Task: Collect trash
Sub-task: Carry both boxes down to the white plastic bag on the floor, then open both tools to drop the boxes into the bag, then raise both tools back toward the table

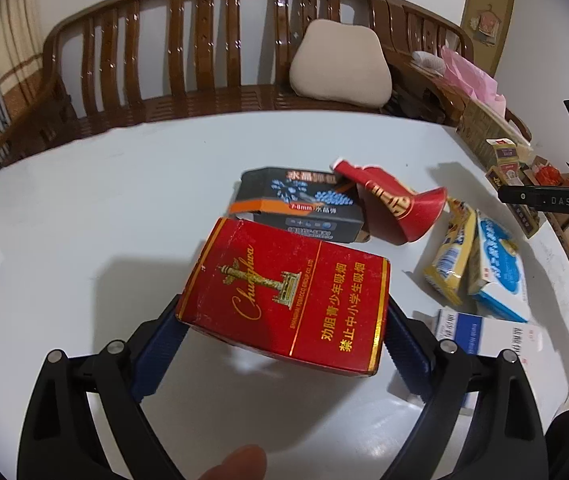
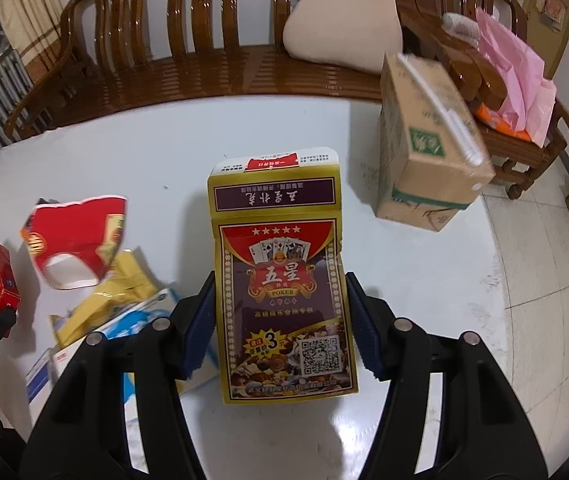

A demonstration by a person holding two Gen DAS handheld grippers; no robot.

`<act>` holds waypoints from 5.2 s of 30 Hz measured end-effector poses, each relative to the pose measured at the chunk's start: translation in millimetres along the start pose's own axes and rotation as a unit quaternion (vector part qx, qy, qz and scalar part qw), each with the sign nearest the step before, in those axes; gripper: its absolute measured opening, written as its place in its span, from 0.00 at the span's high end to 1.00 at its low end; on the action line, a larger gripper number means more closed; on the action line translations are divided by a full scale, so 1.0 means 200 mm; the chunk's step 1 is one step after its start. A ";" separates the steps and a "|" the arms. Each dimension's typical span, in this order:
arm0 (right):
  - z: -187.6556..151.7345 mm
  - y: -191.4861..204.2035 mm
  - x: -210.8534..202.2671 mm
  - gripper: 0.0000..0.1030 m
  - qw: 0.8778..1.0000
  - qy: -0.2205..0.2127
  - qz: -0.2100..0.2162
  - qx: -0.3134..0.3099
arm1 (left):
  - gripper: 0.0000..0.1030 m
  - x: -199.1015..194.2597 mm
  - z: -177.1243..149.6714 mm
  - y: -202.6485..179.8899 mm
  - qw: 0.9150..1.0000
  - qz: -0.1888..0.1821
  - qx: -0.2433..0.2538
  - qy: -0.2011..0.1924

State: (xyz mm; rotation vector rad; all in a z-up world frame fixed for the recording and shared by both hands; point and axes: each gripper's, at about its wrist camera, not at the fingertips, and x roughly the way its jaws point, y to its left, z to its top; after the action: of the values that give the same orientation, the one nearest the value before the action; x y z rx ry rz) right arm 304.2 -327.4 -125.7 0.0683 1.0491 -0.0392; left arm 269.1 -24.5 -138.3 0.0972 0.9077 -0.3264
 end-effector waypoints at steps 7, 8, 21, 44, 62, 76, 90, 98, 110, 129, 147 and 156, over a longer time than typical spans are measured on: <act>-0.04 0.02 -0.24 0.43 0.999 -0.029 0.015 0.003 | 0.13 -0.22 -0.02 -0.04 1.000 0.020 -0.014 -0.020; -0.05 0.02 -0.28 0.43 0.999 -0.034 0.016 0.002 | 0.13 -0.26 -0.03 -0.05 0.999 0.022 -0.016 -0.023; -0.31 0.12 -0.83 0.43 0.995 -0.091 0.044 -0.017 | 0.13 -0.75 -0.18 -0.23 0.997 0.022 -0.022 -0.065; -1.16 0.30 -1.28 0.43 0.990 -0.120 0.058 -0.039 | 0.13 -1.08 -0.92 -0.68 0.999 -0.001 -0.010 -0.053; -1.68 0.31 -1.00 0.43 0.997 -0.044 0.070 -0.009 | 0.13 -0.74 -1.42 -0.86 0.998 -0.028 0.000 0.053; -2.00 0.33 -0.41 0.43 0.993 0.085 0.079 0.019 | 0.13 -0.32 -1.78 -0.89 0.990 -0.046 0.003 0.133; -2.20 0.34 0.08 0.42 0.974 0.207 0.080 0.055 | 0.13 0.08 -2.02 -0.93 0.965 -0.048 0.025 0.255; -2.27 0.37 0.26 0.42 0.966 0.239 0.073 0.061 | 0.12 0.19 -2.12 -0.91 0.962 -0.039 0.024 0.271; -2.32 0.43 0.40 0.16 0.959 0.271 0.069 0.041 | 0.08 0.24 -2.18 -0.91 0.956 -0.031 0.022 0.291; -2.29 0.39 0.30 0.16 0.968 0.244 0.046 0.048 | 0.08 0.16 -2.11 -0.93 0.967 -0.049 0.024 0.248; -2.12 0.27 -0.16 0.16 0.984 0.143 0.064 0.084 | 0.08 -0.13 -1.84 -0.88 0.989 -0.045 -0.012 0.142; -1.96 0.21 -0.54 0.15 0.991 0.075 0.068 0.082 | 0.08 -0.39 -1.59 -0.77 0.996 -0.053 -0.023 0.068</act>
State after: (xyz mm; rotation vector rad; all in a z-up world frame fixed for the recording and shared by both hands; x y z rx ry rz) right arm -85.4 -255.8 -225.8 0.2949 1.1887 0.0029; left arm -63.9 -81.6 -264.1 0.0283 1.0577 -0.4009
